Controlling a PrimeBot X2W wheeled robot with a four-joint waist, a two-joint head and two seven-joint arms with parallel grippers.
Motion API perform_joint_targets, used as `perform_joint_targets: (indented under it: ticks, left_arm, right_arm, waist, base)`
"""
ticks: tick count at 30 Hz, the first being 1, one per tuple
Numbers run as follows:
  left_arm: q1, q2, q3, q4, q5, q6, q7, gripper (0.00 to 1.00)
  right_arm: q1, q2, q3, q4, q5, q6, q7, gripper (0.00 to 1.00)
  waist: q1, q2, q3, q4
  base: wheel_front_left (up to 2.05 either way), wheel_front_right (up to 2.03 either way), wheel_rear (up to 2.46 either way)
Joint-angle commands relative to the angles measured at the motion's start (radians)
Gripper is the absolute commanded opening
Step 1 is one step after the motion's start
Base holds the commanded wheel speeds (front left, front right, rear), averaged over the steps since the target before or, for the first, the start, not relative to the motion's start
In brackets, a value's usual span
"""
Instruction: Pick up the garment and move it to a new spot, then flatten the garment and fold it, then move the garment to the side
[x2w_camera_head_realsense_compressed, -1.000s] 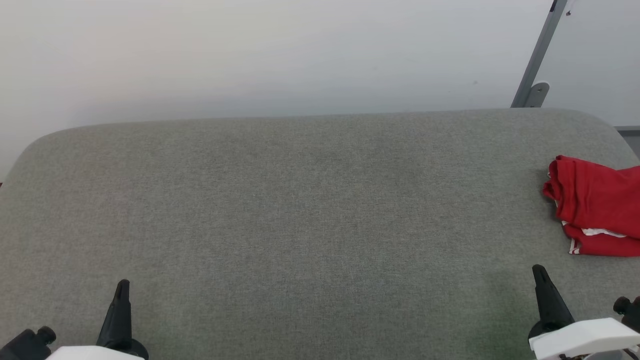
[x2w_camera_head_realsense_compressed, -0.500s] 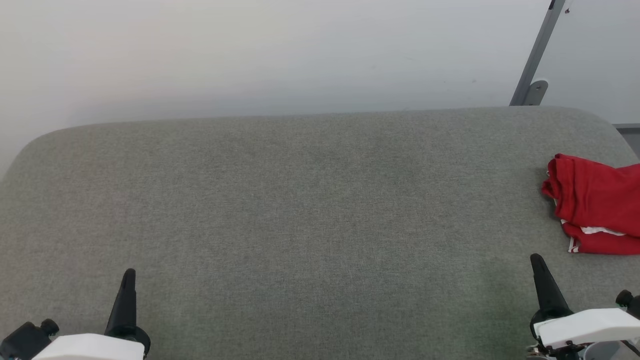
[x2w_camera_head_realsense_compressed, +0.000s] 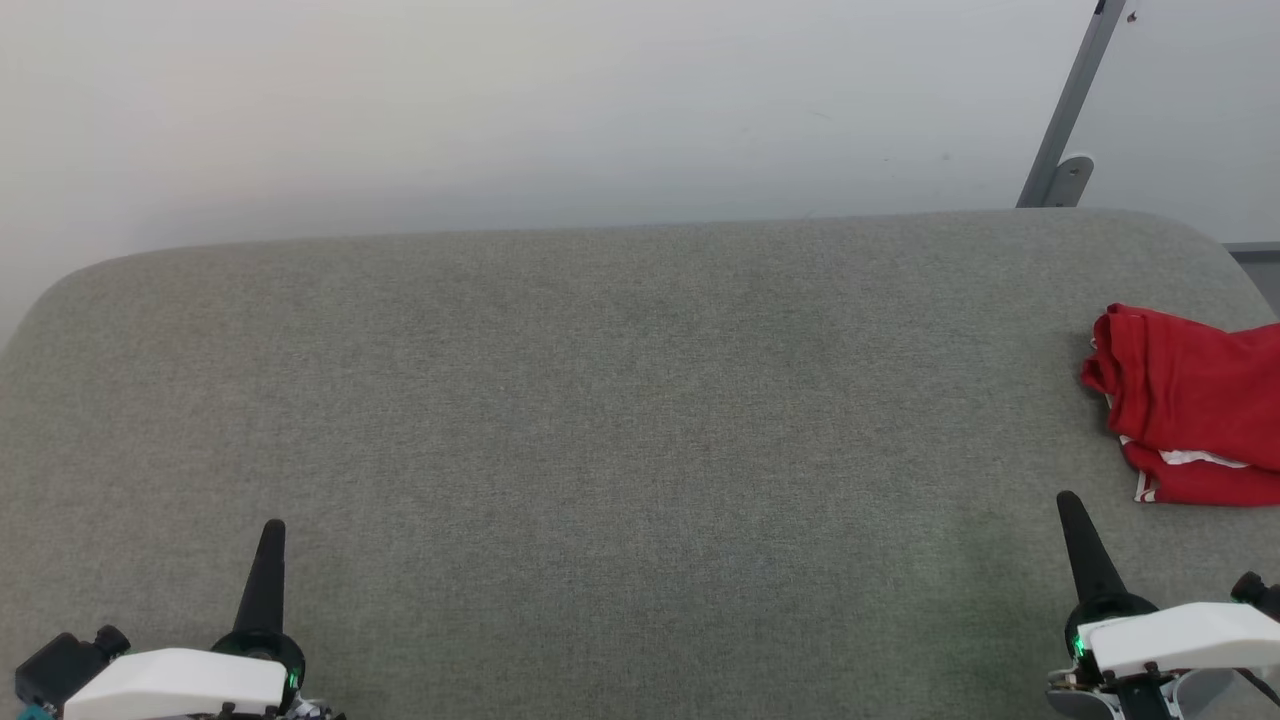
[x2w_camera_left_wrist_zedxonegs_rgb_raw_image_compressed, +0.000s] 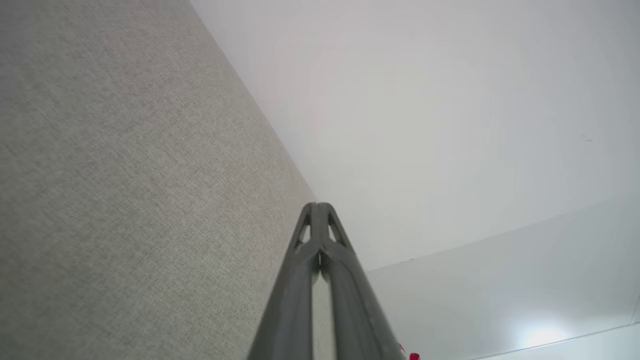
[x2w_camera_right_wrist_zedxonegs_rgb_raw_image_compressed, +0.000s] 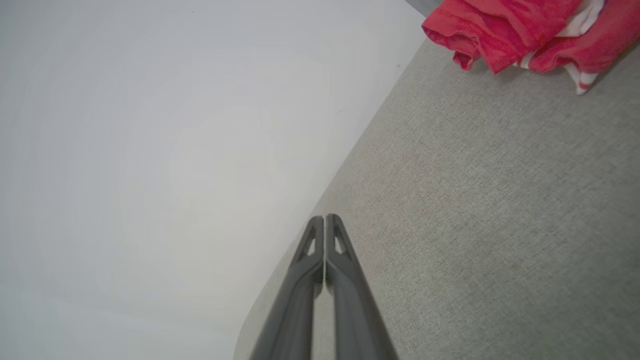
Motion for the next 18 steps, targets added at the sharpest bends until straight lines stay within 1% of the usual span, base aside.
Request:
perform_joint_targets:
  ticks: [1,18]
  left_arm:
    - [-0.023,0.005,0.007,-0.005,-0.016,-0.002,0.007,0.0]
    - [-0.059,-0.025,0.017,0.009,-0.141,-0.002,0.049,0.0]
  right_arm:
    - [-0.024,0.002,-0.003,-0.006,0.022,0.0,0.007,0.0]
    - [-0.048,0.014,-0.009,0.001,0.166,0.0,0.038,0.0]
  waist:
    - [0.0,-0.0001,0.0,0.0]
    - [0.0,-0.0001,0.005,-0.005]
  base:
    - [0.0,0.0,0.0]
    - [0.0,0.0,0.0]
